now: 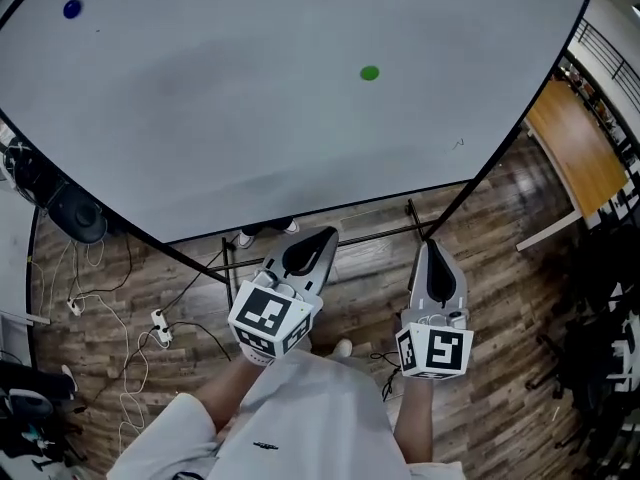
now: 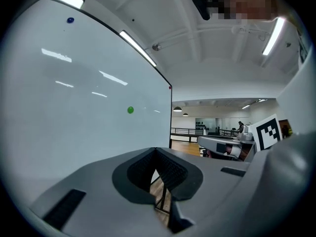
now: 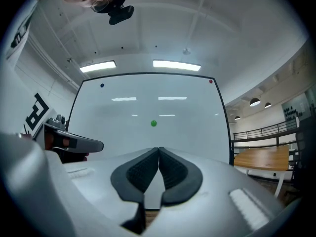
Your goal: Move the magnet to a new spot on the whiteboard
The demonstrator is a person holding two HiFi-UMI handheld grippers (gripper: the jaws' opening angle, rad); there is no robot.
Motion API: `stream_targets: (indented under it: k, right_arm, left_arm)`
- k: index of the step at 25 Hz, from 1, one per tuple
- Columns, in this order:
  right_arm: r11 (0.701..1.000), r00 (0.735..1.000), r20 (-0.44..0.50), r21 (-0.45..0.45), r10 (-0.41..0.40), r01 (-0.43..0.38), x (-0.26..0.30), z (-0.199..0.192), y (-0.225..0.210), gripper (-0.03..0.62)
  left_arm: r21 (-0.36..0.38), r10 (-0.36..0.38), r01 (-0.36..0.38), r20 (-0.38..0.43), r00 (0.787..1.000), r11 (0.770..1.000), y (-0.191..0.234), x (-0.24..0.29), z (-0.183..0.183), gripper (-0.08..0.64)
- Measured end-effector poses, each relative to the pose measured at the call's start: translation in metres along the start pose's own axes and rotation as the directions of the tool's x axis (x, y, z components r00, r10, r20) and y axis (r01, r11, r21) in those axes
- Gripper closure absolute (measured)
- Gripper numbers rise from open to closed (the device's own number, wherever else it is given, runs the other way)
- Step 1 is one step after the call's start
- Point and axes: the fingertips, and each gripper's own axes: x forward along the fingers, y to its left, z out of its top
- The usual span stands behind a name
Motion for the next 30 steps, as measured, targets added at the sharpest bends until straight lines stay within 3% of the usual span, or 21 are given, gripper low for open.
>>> stream_targets:
  k: [10,20,30]
  right_arm:
    - [1.000,1.000,0.022,-0.006,-0.017,0.017,0.033,-0.001,0.037,0.588]
    - [0.999,0.999,0.013,-0.008,-0.035,0.035,0.040,-0.006,0.051,0.589]
    - [1.000,0.999,0.036,-0.024,0.013,-0.012,0.073,0.012,0.047,0.588]
  left_arm:
    - [-0.008,-0.019,0.019,0.028,0.999,1.000,0.051,-0.008,0.006,0.554]
    - [-0.008,-0.044,0.044,0.018,0.999,0.999,0.064,-0.012,0.004,0.554]
    - [0.000,-0.030,0.030,0.020,0.999,1.000,0.075,0.001,0.016,0.554]
